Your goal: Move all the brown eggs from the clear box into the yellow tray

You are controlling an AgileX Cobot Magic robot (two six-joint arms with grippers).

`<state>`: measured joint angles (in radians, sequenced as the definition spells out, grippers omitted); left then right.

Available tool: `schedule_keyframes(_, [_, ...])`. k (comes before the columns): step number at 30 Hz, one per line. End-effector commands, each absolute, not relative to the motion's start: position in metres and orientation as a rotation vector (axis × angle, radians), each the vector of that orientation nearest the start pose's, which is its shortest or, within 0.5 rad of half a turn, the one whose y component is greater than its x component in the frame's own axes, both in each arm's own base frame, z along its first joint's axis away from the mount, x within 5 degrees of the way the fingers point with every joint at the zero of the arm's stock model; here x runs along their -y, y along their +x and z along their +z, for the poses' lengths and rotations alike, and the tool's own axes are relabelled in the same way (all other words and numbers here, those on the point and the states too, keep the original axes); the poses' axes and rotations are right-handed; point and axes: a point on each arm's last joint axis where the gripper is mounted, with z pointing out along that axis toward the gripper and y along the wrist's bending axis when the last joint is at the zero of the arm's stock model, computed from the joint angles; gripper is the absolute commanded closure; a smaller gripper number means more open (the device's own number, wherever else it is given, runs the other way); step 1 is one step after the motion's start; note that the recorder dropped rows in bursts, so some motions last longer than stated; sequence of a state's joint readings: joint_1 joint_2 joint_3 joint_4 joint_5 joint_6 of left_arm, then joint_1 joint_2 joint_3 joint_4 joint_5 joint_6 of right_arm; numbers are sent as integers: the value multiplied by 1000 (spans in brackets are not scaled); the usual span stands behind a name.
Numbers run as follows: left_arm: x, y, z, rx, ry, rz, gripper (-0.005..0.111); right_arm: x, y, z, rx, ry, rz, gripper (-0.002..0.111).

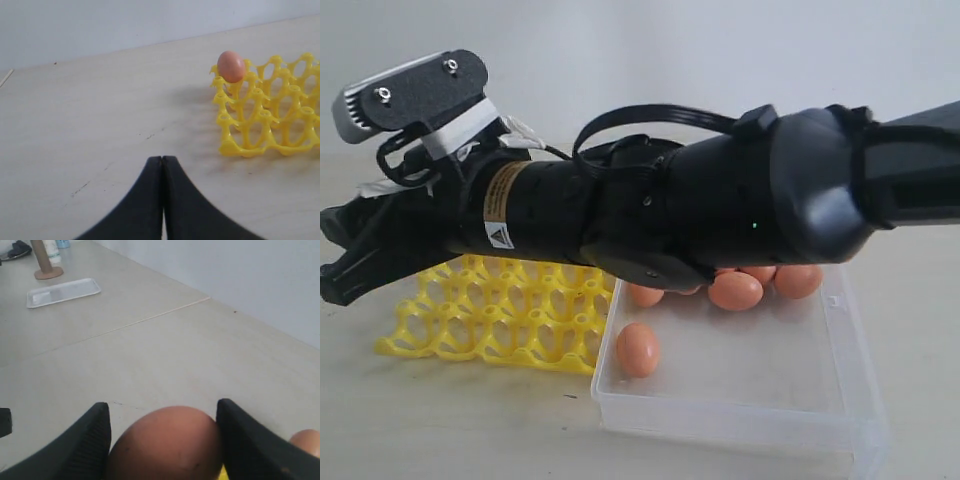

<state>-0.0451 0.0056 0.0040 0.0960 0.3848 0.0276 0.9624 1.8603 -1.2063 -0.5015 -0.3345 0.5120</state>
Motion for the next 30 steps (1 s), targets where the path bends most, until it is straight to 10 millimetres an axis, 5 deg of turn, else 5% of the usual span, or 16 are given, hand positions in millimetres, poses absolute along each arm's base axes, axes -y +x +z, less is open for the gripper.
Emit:
schedule_keyframes(1, [-1,53,179,-1857,126,75,107,-348,228,262,-1681,-971,763,108])
schedule_keyframes(6, [-1,53,179,-1857,126,75,107,-339,228,266,-1690,-1048,625,108])
schedule_keyframes(19, [-1,53,179,-1857,126,75,107,-337,224,261,-1590,-1030,688,108])
schedule_keyframes(25, [-1,53,179,-1857,126,75,107,-333,252,256,-1547,-857,708,108])
schedule_keyframes(30, [-1,53,179,-1857,126,75,107,-340,287,222,-1628,-889,625,108])
